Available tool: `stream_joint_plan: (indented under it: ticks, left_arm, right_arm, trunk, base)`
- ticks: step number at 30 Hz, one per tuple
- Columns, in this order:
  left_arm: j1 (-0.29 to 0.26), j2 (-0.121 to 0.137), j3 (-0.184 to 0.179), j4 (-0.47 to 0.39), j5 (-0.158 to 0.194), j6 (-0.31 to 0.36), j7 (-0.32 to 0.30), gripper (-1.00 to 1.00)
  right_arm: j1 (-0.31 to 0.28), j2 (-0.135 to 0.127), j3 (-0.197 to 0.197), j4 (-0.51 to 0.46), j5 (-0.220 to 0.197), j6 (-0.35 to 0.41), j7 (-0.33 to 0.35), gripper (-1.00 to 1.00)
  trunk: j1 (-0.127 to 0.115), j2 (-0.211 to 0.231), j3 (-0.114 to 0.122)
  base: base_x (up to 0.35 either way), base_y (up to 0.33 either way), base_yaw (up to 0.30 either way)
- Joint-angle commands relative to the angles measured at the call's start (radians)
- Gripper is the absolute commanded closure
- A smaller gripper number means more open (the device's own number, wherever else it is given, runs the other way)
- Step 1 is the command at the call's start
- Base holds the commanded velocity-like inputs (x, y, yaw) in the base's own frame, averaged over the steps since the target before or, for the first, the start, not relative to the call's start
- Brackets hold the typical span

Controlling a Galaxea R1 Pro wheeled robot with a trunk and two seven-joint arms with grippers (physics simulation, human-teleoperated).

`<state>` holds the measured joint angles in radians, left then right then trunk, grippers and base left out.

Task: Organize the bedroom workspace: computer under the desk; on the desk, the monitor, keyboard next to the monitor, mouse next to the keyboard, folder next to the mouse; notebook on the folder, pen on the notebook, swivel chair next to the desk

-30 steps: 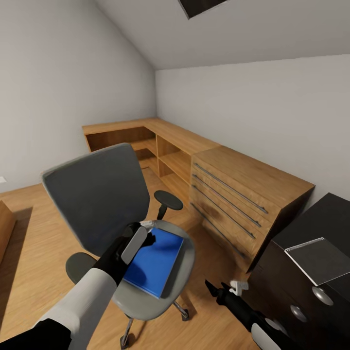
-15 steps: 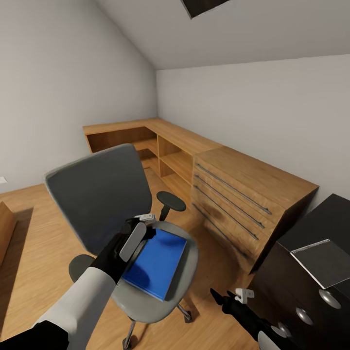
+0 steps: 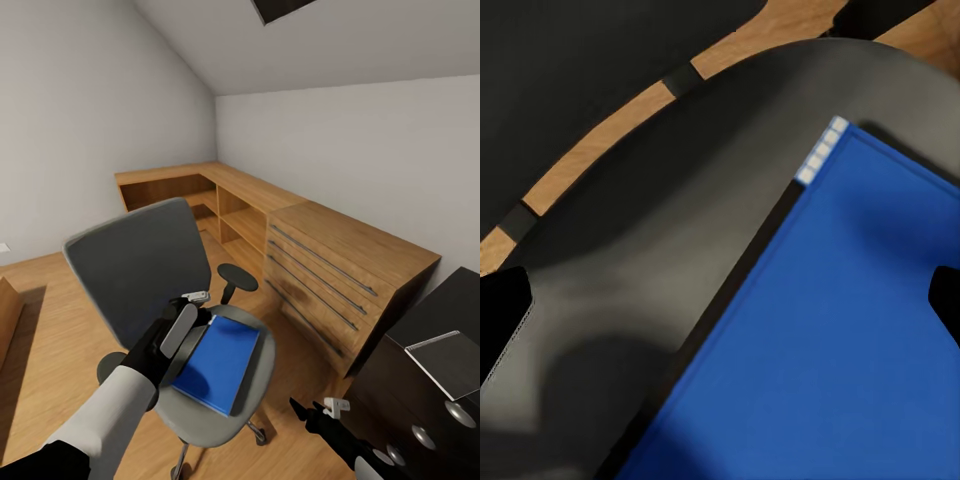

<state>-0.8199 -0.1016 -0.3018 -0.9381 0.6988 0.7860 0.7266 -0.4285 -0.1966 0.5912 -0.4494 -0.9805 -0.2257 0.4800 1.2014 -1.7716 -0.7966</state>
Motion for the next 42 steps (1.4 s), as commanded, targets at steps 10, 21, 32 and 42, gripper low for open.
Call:
stream_joint_plan:
  ticks: [10,21,32,42]
  left_arm:
    - [-0.001,0.009,-0.003,0.021,0.016,-0.001,0.004,-1.00]
    - [-0.001,0.010,-0.003,0.052,0.018,-0.001,0.001,-1.00]
    - [-0.001,0.016,-0.006,0.091,0.020,0.006,-0.123,-1.00]
    - [-0.001,0.027,-0.007,0.102,0.019,0.014,-0.195,-1.00]
  right_arm:
    - [-0.002,-0.001,0.008,0.004,-0.010,-0.006,0.001,-1.00]
    - [-0.001,0.000,0.009,0.020,-0.009,-0.006,-0.002,-1.00]
    - [-0.001,0.000,0.009,0.025,-0.009,-0.006,-0.003,-1.00]
    - [-0.001,0.000,0.009,0.026,-0.009,-0.007,-0.003,-1.00]
  trunk:
    - [0.000,0.000,-0.001]
    - [0.000,0.000,-0.001]
    - [0.000,0.000,-0.001]
    - [0.000,0.000,-0.001]
  base:
    - [0.000,0.001,0.000]
    - [0.000,0.000,0.000]
    - [0.000,0.000,0.000]
    - [0.000,0.000,0.000]
